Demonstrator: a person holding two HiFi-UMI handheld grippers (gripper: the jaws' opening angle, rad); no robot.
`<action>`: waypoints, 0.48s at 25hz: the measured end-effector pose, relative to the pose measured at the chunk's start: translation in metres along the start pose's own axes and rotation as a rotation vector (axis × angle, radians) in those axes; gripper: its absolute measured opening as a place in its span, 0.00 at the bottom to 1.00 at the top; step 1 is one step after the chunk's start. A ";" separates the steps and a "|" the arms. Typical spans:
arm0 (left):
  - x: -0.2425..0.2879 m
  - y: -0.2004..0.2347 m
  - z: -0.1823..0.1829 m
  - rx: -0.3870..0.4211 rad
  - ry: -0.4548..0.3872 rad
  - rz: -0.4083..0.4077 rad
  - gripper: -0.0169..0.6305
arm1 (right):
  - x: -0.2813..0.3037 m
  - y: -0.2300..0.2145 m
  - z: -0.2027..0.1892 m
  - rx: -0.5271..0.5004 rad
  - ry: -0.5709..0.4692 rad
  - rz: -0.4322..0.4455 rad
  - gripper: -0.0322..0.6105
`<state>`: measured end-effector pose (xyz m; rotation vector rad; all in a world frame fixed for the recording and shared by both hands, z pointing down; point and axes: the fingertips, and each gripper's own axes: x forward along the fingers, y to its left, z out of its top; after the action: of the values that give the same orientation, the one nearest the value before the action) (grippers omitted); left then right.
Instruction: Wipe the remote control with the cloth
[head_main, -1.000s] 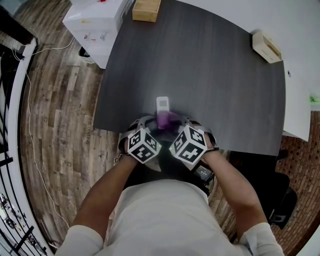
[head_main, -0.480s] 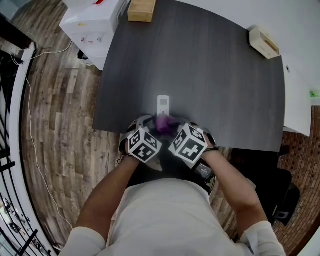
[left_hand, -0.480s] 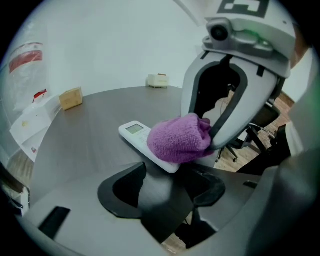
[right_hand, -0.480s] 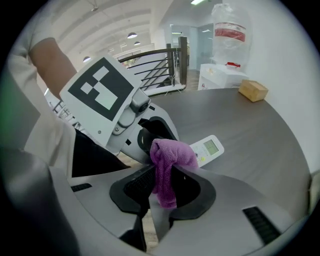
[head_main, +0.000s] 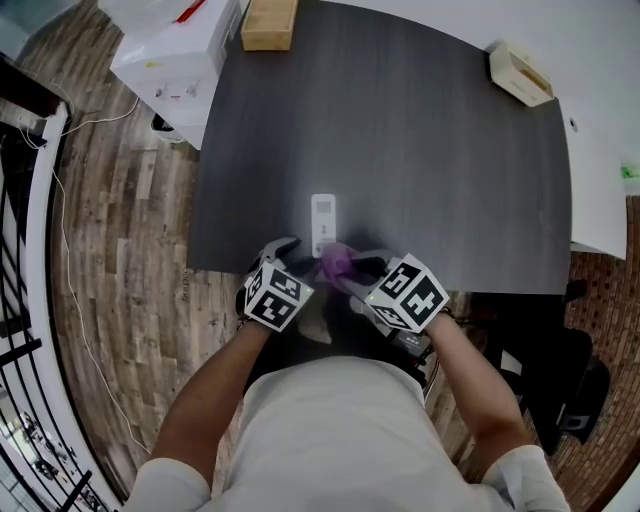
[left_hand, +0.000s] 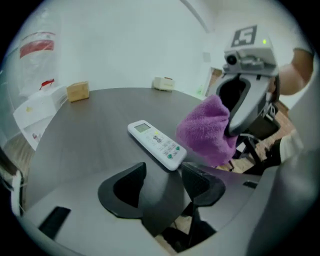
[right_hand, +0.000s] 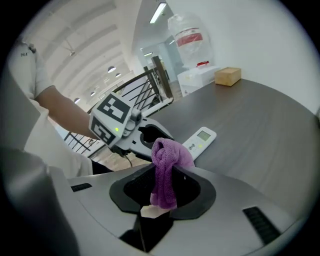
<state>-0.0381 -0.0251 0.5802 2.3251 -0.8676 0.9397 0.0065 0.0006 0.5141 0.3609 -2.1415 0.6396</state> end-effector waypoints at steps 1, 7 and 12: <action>-0.004 0.003 0.003 -0.058 -0.025 -0.012 0.38 | -0.005 -0.007 0.000 0.005 -0.020 -0.035 0.21; -0.004 0.033 0.028 -0.524 -0.091 -0.111 0.38 | -0.002 -0.067 -0.002 0.219 -0.101 -0.242 0.21; 0.017 0.030 0.036 -0.749 -0.046 -0.187 0.37 | 0.022 -0.075 -0.005 0.376 -0.119 -0.201 0.21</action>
<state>-0.0341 -0.0742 0.5757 1.7361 -0.8191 0.3804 0.0311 -0.0592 0.5581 0.8249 -2.0560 0.9230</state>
